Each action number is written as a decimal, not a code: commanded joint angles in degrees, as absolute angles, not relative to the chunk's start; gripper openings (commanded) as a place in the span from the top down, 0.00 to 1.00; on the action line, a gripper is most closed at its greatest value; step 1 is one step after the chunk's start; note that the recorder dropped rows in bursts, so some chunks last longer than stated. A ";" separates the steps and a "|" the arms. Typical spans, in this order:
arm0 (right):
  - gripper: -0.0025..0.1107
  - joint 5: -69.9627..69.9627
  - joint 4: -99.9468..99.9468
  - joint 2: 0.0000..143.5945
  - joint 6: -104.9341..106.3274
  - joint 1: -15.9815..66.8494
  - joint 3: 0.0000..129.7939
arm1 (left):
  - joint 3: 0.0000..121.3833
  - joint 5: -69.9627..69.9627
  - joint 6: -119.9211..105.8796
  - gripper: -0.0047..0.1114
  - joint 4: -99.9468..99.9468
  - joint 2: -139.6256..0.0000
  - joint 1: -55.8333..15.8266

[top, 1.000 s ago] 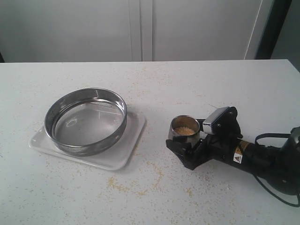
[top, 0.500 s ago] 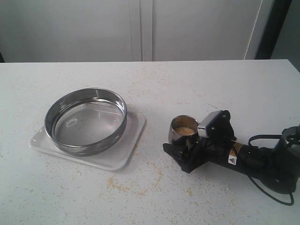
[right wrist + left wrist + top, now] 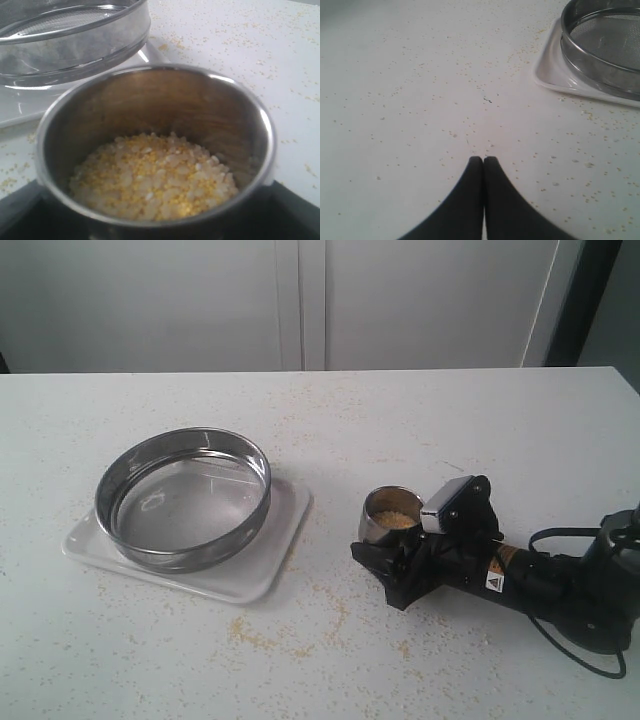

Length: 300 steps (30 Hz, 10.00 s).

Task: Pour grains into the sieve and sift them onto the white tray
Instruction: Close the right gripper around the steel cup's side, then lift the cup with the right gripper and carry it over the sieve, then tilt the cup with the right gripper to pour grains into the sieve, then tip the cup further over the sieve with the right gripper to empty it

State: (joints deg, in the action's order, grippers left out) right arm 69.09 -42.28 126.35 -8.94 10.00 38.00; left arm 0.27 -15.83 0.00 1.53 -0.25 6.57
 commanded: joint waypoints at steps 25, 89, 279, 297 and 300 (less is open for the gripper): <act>0.98 59.39 -42.24 110.73 -16.67 10.28 38.12 | 0.00 -15.76 0.00 0.96 1.41 0.00 6.67; 0.98 -7.02 -61.90 101.14 -50.57 40.22 70.99 | 0.00 -15.76 0.00 0.96 1.41 0.00 6.67; 0.98 -49.77 -88.72 133.37 -3.11 55.39 99.90 | 0.00 -15.76 0.00 0.96 1.41 0.00 6.67; 0.98 -54.36 -94.11 133.51 -5.09 55.52 99.90 | 0.00 -15.76 0.00 0.96 1.41 0.00 6.67; 0.98 -52.47 -94.65 133.51 -5.63 55.11 99.90 | 0.00 -15.76 0.00 0.96 1.41 0.00 6.67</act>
